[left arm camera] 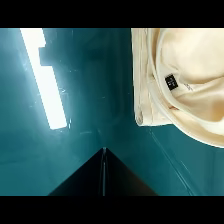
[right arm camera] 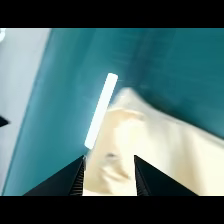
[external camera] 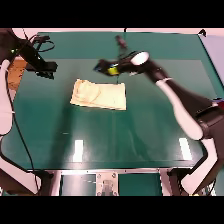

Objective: Fold the shirts.

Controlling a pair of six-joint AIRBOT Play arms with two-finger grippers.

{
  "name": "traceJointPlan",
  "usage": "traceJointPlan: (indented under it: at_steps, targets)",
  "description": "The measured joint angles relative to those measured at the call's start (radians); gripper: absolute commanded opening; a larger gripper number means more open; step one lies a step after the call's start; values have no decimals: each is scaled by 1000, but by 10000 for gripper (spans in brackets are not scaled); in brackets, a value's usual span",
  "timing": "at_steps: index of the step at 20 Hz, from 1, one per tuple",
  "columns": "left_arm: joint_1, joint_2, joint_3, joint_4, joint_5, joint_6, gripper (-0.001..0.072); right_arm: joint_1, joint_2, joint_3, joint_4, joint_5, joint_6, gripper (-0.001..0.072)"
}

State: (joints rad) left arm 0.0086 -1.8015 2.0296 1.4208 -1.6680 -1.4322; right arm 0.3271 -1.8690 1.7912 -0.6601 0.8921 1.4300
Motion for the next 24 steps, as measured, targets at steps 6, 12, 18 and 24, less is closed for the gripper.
traceJointPlan:
  at_steps: [6,12,18,24]
  targets:
    - [1,-1,0,2,6,1,18,-293,33,-127,-58,307,5,478]
    - [1,-1,0,1,6,1,18,-261,19,-359,-44,244,-18,491]
    - [1,-1,0,1,3,0,18,-105,-34,-327,92,132,-47,13]
    - [1,0,0,1,-1,0,18,-193,62,15,29,274,56,13]
